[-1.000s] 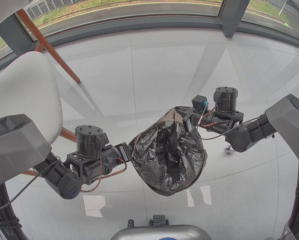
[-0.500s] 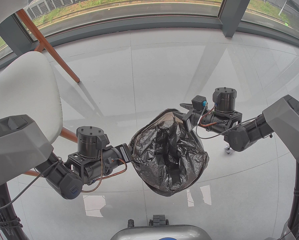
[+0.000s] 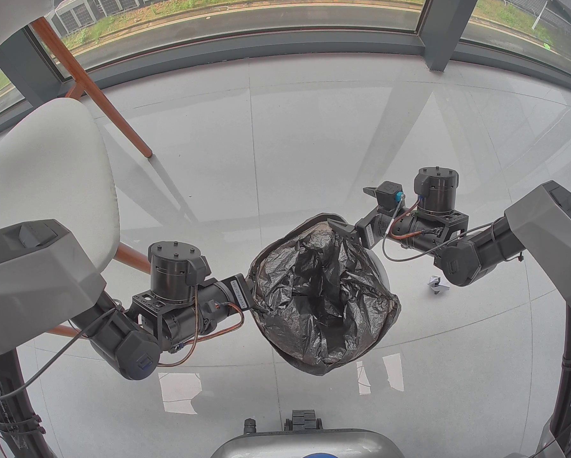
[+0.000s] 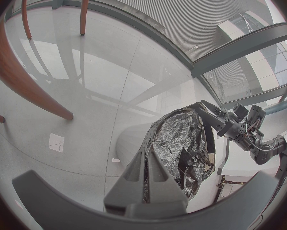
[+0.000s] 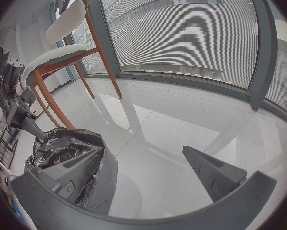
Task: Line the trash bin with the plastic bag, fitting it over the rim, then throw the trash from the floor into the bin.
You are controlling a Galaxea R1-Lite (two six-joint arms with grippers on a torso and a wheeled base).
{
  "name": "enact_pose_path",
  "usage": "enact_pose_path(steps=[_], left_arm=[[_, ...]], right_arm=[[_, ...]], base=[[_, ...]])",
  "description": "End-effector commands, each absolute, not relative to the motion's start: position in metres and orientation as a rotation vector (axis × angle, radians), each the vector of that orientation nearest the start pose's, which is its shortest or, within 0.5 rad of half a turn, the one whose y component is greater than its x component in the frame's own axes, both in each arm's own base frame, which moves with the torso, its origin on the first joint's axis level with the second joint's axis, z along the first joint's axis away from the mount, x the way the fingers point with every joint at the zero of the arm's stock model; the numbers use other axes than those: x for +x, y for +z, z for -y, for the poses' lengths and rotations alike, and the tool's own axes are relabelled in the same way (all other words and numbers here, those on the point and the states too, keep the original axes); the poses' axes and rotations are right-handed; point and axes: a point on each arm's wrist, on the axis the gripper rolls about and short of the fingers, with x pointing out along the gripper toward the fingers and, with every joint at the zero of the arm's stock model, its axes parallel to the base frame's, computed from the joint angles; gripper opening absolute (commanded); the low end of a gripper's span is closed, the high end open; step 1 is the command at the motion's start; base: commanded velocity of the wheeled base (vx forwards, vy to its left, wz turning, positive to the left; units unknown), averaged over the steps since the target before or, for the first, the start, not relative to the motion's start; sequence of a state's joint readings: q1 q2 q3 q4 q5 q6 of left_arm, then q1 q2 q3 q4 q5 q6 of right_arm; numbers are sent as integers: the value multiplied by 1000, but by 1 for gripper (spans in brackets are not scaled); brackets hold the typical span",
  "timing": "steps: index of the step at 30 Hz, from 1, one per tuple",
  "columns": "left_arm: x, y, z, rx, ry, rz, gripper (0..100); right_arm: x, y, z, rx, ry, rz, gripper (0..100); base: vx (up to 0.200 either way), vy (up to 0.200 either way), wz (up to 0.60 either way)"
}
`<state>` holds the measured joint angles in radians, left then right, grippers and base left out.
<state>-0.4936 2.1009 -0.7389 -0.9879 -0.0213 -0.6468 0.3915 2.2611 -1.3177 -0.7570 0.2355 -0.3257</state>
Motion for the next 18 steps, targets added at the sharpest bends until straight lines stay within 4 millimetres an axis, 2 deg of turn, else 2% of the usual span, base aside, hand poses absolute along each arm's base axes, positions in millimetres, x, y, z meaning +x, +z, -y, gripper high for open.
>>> enact_pose_path(steps=[1,4,5,11,18], left_arm=[[317,63,171,-535,-370,-520,0],[316,63,171,-528,-372,-520,0],[316,64,172,-527,-372,-516,100],[320,70,169,-532,-332,-477,100],[320,65,157,-530,-294,-492,100]], right_arm=[[419,115,-178,-329,648,-78,100],[419,115,-176,-326,643,-61,100],[418,115,-176,-326,643,-61,100],[417,124,-169,-325,630,-52,100],[398,137,-164,-324,648,-55,100]], base=[[0,0,0],[0,0,0],[0,0,0],[0,0,0],[0,0,0]])
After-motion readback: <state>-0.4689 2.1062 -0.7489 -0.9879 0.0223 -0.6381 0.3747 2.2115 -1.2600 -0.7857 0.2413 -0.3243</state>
